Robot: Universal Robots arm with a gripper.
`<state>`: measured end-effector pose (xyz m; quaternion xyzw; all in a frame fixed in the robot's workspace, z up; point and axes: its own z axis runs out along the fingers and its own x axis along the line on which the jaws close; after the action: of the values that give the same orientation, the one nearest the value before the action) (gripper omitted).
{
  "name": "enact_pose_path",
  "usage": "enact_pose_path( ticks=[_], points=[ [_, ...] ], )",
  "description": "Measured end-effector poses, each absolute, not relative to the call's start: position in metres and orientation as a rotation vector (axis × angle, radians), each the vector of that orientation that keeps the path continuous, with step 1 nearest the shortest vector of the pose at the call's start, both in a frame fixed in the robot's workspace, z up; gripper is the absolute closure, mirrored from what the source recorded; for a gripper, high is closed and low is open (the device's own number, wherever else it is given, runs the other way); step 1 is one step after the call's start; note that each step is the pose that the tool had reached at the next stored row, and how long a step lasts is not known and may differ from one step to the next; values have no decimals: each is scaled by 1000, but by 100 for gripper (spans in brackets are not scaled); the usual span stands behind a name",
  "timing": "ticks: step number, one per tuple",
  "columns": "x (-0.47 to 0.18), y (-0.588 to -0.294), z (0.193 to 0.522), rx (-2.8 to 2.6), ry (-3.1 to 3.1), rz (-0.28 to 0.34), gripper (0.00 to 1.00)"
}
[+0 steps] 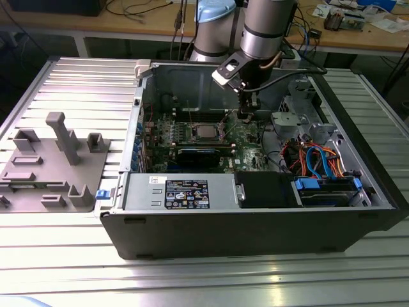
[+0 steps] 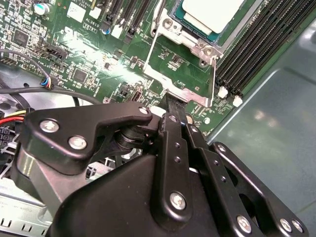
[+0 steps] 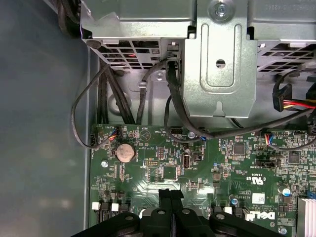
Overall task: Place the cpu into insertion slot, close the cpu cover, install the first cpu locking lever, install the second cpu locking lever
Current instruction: 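Close the cpu cover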
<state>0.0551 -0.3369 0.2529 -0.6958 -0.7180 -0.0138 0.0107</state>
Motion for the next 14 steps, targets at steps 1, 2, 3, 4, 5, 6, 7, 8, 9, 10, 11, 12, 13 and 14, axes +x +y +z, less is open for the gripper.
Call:
enact_pose_path(
  ticks=[1,2,3,4,5,6,7,8,9,10,11,12,13,14],
  points=[
    [55,-337,253,-2171,-2241,-43,89],
    [55,-337,253,-2171,-2241,-43,89],
    [55,-337,253,-2171,-2241,-43,89],
    [55,-337,253,-2171,-2241,-43,89],
    [54,-337,253,-2171,-2241,-43,89],
    [54,-337,253,-2171,-2240,-43,89],
    [54,-337,253,-2171,-2240,-43,89],
    [54,-337,253,-2171,-2241,-43,89],
    [53,-337,253,-2171,-2241,-43,89],
    [53,-337,253,-2171,-2241,-43,89],
    [52,-337,253,-2171,-2241,-43,89],
    [52,-337,253,-2171,-2241,-43,89],
    [51,-337,253,-2171,-2241,-43,89],
    [51,-337,253,-2171,-2241,-43,89]
  ],
)
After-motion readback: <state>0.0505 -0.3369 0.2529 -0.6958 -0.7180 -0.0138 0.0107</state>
